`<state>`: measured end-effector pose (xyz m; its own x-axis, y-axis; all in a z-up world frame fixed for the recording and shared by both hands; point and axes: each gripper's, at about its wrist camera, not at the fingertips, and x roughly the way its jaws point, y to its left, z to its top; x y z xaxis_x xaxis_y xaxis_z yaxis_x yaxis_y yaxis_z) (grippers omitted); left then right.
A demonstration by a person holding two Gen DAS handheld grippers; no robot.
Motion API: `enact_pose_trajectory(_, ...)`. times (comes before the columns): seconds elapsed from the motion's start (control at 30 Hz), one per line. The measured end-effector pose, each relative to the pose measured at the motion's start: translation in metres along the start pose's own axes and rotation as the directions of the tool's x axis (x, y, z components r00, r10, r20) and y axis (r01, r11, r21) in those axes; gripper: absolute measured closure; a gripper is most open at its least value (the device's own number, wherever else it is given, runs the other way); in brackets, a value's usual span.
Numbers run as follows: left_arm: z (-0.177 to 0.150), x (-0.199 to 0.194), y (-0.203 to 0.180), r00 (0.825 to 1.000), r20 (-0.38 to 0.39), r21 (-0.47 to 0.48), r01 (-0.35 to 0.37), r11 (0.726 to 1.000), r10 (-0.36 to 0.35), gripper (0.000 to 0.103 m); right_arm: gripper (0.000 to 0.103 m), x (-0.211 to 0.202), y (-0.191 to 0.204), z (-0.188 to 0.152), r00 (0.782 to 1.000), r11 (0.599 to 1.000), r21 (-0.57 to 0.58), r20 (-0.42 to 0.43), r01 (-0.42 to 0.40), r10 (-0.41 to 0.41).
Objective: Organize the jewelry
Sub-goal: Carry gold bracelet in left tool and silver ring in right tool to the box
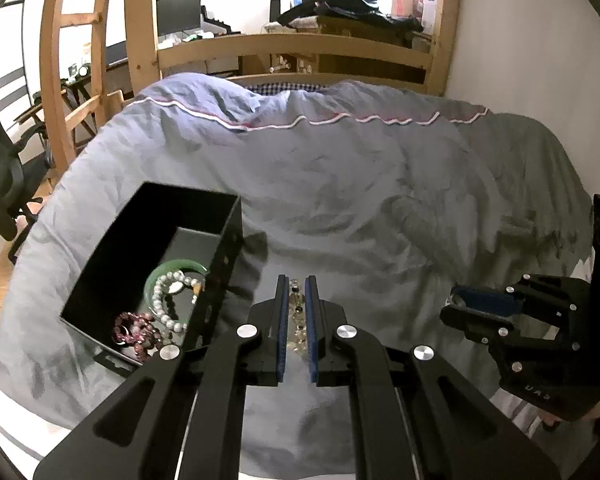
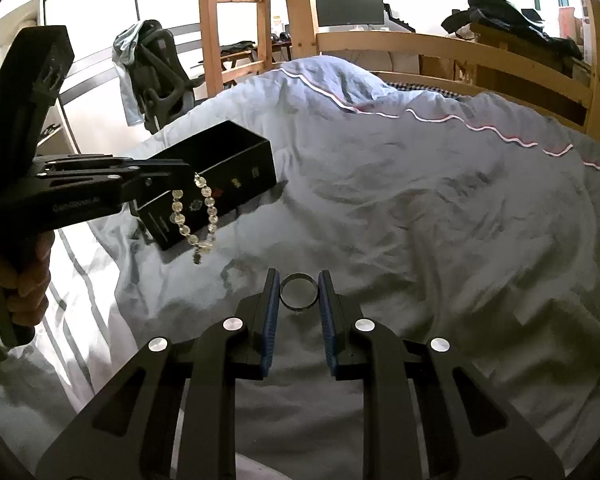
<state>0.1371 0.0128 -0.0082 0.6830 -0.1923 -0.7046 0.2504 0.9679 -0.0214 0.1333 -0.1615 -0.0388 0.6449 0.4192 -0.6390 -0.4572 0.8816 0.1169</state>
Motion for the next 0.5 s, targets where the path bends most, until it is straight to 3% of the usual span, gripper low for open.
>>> enact_pose_trajectory(0.5,0.011,-0.023,0.010,0.998,0.069,-0.021,0.008,1.000,-0.006,0.095,0.083,-0.008,0.016,0.024,1.000,1.000,-0.015,0.011,0.011,-0.011)
